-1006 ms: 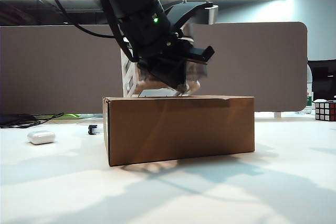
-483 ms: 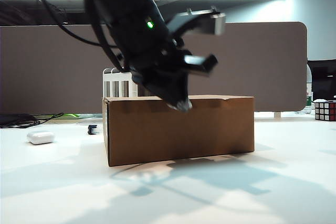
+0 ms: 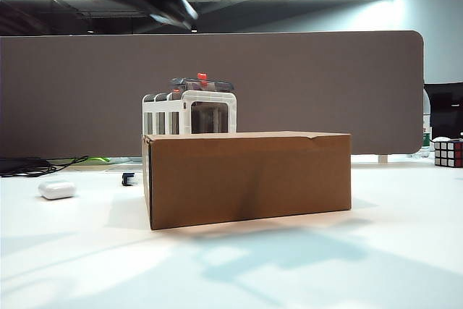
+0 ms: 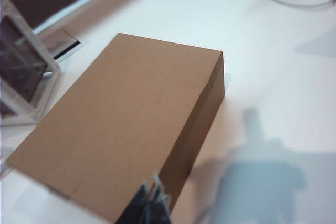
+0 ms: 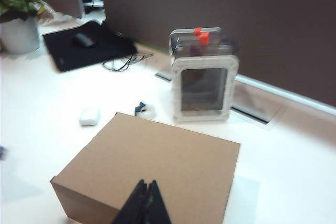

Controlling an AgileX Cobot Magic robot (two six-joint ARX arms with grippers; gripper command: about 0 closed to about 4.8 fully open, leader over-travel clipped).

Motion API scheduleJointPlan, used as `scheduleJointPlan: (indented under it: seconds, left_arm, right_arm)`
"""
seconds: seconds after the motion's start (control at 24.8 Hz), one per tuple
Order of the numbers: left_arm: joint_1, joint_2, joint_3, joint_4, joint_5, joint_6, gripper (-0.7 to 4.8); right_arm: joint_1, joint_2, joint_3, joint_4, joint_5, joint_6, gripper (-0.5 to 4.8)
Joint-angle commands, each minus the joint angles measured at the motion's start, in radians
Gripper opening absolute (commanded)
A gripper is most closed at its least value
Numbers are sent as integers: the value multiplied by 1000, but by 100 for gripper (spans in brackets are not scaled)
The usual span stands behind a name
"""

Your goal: Open the third layer of the drawer on the table, pick up a pack of napkins on the table and put it in, and finally close the drawer.

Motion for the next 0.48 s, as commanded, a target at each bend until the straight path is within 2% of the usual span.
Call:
scheduleJointPlan:
  seconds: [0.04, 0.12, 0.2, 0.32, 0.48]
  left_arm:
    - [0, -185, -101, -8, -9, -50, -6]
    - [0, -310, -165, -5, -18, -98, -6]
    - [0, -481, -256, -12, -81, -142, -6]
    - [-2, -619, -336, -13, -139, -201, -6]
    - [-4, -764, -417, -13, -170, -227, -6]
  right_arm:
    - [1, -79, -33, -34, 24, -5, -6]
    - [1, -154, -84, -35, 25, 6, -6]
    - [1, -278, -175, -42, 53, 50, -6]
    - [1, -418, -267, -46, 98, 74, -6]
    - [1, -590, -373, -57, 136, 72, -6]
